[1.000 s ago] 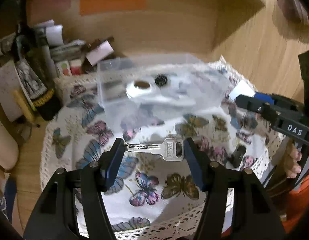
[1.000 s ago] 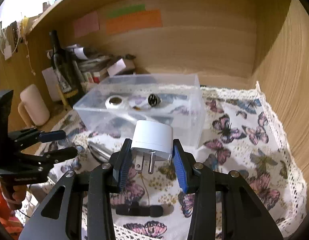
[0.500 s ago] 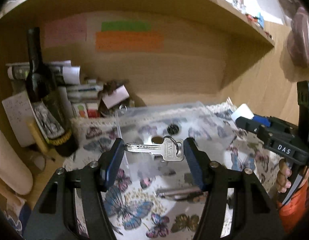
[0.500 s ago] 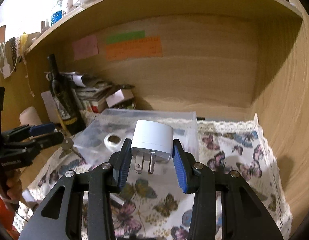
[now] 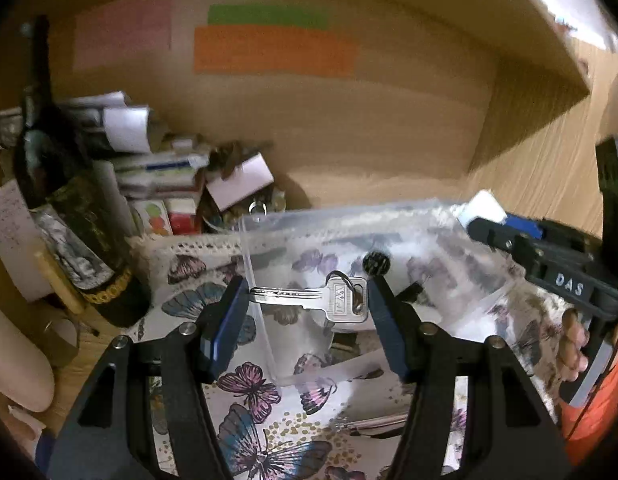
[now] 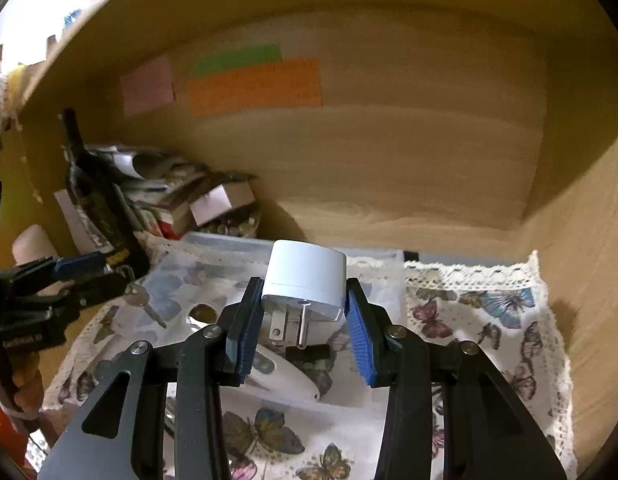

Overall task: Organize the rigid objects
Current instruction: 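Carry the keys and plug adapter over the clear box while both grippers open to release, then grasp the metal tube with the left gripper while the right gripper grasps a black part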

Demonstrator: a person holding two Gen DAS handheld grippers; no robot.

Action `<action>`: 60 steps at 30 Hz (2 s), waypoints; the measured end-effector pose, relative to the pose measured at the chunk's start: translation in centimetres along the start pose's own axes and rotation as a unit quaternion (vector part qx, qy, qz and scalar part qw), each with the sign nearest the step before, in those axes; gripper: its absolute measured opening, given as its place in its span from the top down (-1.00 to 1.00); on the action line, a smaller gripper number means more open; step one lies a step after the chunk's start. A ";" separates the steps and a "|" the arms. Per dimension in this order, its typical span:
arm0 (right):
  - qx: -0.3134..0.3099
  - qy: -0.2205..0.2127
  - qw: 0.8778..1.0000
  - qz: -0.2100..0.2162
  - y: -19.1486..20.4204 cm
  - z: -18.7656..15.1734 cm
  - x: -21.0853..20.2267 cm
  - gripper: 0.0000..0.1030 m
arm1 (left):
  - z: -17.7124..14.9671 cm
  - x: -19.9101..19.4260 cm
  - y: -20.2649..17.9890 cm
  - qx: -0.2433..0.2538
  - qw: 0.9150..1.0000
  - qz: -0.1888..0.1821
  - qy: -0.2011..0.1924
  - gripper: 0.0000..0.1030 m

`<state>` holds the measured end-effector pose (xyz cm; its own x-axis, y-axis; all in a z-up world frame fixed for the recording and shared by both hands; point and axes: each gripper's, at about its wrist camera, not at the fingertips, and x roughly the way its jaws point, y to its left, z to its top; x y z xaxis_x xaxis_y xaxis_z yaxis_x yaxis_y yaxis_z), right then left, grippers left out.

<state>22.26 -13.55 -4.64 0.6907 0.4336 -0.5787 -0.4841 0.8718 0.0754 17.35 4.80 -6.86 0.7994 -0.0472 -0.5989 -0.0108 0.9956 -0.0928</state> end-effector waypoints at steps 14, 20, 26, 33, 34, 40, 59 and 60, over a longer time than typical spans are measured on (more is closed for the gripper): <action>-0.033 0.096 0.995 -0.011 2.0 -1.5 7.3 0.29 | -0.9 3.3 -0.7 0.024 0.999 -0.002 0.035 -0.18; -0.040 0.113 0.993 -0.020 2.3 -2.0 8.5 0.29 | -0.9 3.6 -1.1 0.029 0.999 0.007 0.037 -0.18; -0.037 0.105 0.994 -0.011 2.3 -1.7 7.7 0.25 | -0.8 2.8 -0.7 0.016 0.999 -0.003 0.038 -0.29; -0.033 0.058 0.998 -0.004 2.4 -0.9 3.4 0.04 | -0.7 -0.4 -0.2 0.007 1.000 -0.009 0.015 -0.57; -0.034 0.049 0.998 -0.003 2.4 -0.9 2.4 0.00 | -0.7 -0.8 -0.2 0.006 1.000 -0.010 0.012 -0.63; -0.044 0.005 0.999 -0.012 2.4 -1.9 -2.7 -0.26 | -2.4 -3.1 -0.7 0.008 1.000 -0.025 0.010 -0.77; 0.044 0.072 0.996 -0.003 -0.4 -12.9 -6.5 -0.33 | -7.5 2.9 -5.5 0.093 0.983 -0.088 0.133 -0.78; 0.050 0.074 0.996 -0.001 -0.4 -13.3 -6.6 -0.33 | -7.7 3.3 -5.9 0.102 0.981 -0.093 0.139 -0.76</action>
<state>10.71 -19.80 -11.64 0.6019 0.3996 -0.6914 -0.4208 0.8946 0.1507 15.41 -1.82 -14.35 0.5819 -0.2207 -0.7828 0.2624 0.9619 -0.0762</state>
